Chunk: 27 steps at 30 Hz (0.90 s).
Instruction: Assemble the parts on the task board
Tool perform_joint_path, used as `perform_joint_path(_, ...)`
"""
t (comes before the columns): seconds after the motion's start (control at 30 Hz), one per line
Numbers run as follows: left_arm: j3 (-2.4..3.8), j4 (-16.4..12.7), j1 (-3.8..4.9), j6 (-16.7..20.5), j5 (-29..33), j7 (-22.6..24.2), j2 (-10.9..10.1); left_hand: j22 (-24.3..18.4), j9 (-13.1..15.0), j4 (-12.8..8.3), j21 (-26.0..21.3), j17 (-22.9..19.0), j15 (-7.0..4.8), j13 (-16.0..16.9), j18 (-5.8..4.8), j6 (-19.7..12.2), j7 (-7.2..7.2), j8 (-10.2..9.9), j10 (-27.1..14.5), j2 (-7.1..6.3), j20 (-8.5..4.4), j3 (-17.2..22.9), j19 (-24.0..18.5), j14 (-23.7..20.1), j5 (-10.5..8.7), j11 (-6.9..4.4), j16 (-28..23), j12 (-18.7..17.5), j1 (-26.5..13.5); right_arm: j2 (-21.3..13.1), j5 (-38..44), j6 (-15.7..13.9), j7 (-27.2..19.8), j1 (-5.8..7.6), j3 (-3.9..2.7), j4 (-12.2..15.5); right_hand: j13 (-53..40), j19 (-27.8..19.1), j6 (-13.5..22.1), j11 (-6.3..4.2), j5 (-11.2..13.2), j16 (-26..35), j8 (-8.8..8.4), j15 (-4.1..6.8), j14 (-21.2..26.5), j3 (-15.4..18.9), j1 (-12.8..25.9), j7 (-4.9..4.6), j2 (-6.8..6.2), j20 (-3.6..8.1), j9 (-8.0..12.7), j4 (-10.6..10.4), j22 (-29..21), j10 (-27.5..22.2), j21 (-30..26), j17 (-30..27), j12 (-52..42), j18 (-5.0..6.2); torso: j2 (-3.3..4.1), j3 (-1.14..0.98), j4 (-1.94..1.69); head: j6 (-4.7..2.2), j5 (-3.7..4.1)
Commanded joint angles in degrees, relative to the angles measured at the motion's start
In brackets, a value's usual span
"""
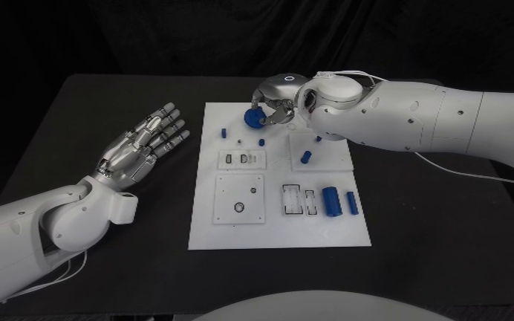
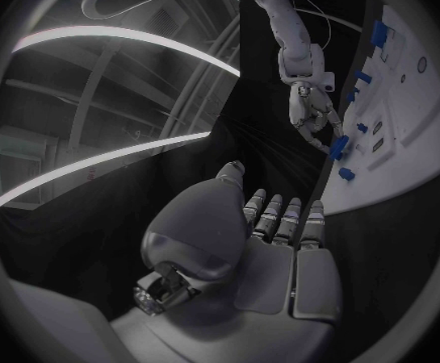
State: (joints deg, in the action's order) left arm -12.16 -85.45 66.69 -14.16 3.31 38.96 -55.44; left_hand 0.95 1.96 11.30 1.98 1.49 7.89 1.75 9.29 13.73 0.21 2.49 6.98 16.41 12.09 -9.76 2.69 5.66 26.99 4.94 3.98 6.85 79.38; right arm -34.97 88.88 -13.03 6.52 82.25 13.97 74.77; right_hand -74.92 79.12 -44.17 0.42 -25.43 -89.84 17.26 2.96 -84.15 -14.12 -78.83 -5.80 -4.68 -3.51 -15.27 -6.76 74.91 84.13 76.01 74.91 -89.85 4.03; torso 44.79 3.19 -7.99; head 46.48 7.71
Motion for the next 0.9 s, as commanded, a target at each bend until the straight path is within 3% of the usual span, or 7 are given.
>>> perform_joint_path(0.03, 0.05, 0.0, -0.09, -0.9, 0.3, 2.0, 0.1, 0.1, 0.1, 0.1, 0.2, 0.1, 0.18, 0.1, -0.63, -0.2, 0.17, 0.1, -0.1, 0.02, 0.45, 0.4, 0.1, 0.0, 0.27, -0.26, 0.3, 0.2, 0.2, 0.0, 0.4, 2.7, 0.7, -0.41, 0.19, -0.1, -15.1, -0.3, 2.5, 0.39, 0.3, -0.2, -3.47, -0.53, -5.8, -0.9, 0.5, -0.13, -0.67, -0.40, -3.6, 0.1, 4.2, 5.9, -0.6, 15.1, -0.2, 0.29, 0.00, -0.08, 0.10, 0.15, -0.07)
perform_joint_path(0.07, 0.05, 0.0, -0.10, -1.0, 0.3, 2.0, 0.2, 0.1, 0.1, 0.1, 0.2, 0.1, 0.18, 0.1, -0.63, -0.2, 0.17, 0.1, -0.1, 0.02, 0.45, 0.4, 0.1, 0.0, 0.27, -0.26, 0.3, 0.2, 0.2, 0.0, 0.4, 2.7, 0.7, -0.41, 0.19, -0.1, -15.1, -1.0, 6.0, 0.43, 0.9, -0.1, -6.54, -0.57, -5.8, -1.3, 0.5, -0.05, -1.00, -0.50, -2.0, 0.3, 3.7, 5.9, -1.5, 15.0, -0.2, 0.50, 0.01, -0.09, 0.11, 0.18, -0.09)
perform_joint_path(0.13, 0.05, 0.1, -0.11, -1.0, 0.3, 1.9, 0.2, 0.1, 0.1, 0.1, 0.2, 0.1, 0.18, 0.1, -0.63, -0.2, 0.17, 0.1, -0.1, 0.02, 0.45, 0.4, 0.1, 0.0, 0.27, -0.26, 0.3, 0.2, 0.2, -0.1, 0.4, 2.6, 0.7, -0.41, 0.19, 0.0, -14.6, -1.3, 6.8, 0.35, 1.3, 0.2, -7.60, -0.53, -5.6, -1.5, 0.6, 0.02, -1.10, -0.49, -1.3, 0.4, 3.5, 5.4, -2.1, 14.7, 0.0, 0.63, 0.02, -0.10, 0.12, 0.16, -0.12)
perform_joint_path(0.5, 0.05, 0.3, -0.15, -1.1, 0.3, 1.8, 0.2, 0.1, 0.0, 0.0, 0.2, 0.1, 0.32, 0.1, -0.72, -0.3, 0.12, 0.1, -0.2, 0.00, 0.50, 0.5, 0.1, 0.1, 0.25, -0.21, 0.3, 0.1, 0.2, -0.6, 0.4, 3.0, 0.4, -0.46, 0.19, 0.9, -13.3, -1.8, 7.2, 0.09, 1.8, 0.8, -8.53, -0.39, -5.2, -1.8, 0.5, 0.45, -1.16, -0.42, -0.5, 0.6, 3.0, 4.0, -2.9, 14.0, 0.6, 0.82, 0.04, -0.11, 0.06, 0.24, -0.17)
perform_joint_path(0.67, 0.05, 0.4, -0.17, -1.2, 0.3, 1.7, 0.3, 0.1, 0.0, 0.0, 0.2, 0.1, 0.32, 0.1, -0.72, -0.3, 0.12, 0.1, -0.2, 0.00, 0.50, 0.5, 0.1, 0.1, 0.25, -0.21, 0.3, 0.1, 0.2, -0.7, 0.4, 3.1, 0.2, -0.51, 0.20, 1.0, -12.7, -2.1, 9.2, -0.74, 2.1, 1.1, -9.94, 0.18, -5.0, -2.0, 0.6, 1.65, -1.14, -0.01, 1.1, 0.8, 2.8, 3.4, -3.6, 13.7, 0.9, 0.96, 0.00, -0.07, 0.00, 0.29, -0.16)
perform_joint_path(0.73, 0.05, 0.4, -0.17, -1.2, 0.3, 1.7, 0.3, 0.1, 0.0, 0.0, 0.2, 0.1, 0.32, 0.1, -0.72, -0.3, 0.12, 0.1, -0.2, 0.00, 0.50, 0.5, 0.1, 0.1, 0.25, -0.21, 0.3, 0.1, 0.2, -0.8, 0.4, 3.0, 0.1, -0.52, 0.20, 1.0, -12.7, -2.2, 8.5, -1.31, 2.2, 1.2, -9.98, 0.59, -4.9, -2.1, 0.6, 2.42, -1.12, 0.32, 1.2, 0.9, 2.8, 3.4, -3.8, 13.6, 0.9, 1.00, 0.01, -0.07, 0.01, 0.29, -0.20)
perform_joint_path(0.9, 0.05, 0.5, -0.18, -1.2, 0.3, 1.6, 0.2, 0.1, 0.0, 0.0, 0.2, 0.1, 0.32, 0.1, -0.72, -0.3, 0.12, 0.1, -0.2, 0.00, 0.50, 0.5, 0.1, 0.1, 0.25, -0.21, 0.3, 0.1, 0.2, -1.0, 0.4, 2.0, -0.7, -0.55, 0.20, 1.1, -12.8, -2.2, 6.2, -1.82, 2.2, 1.3, -9.58, 1.06, -4.9, -2.3, 0.7, 2.90, -0.98, 0.83, 1.2, 1.0, 2.8, 3.5, -4.0, 13.6, 0.9, 1.01, -0.06, -0.05, 0.05, 0.26, -0.30)
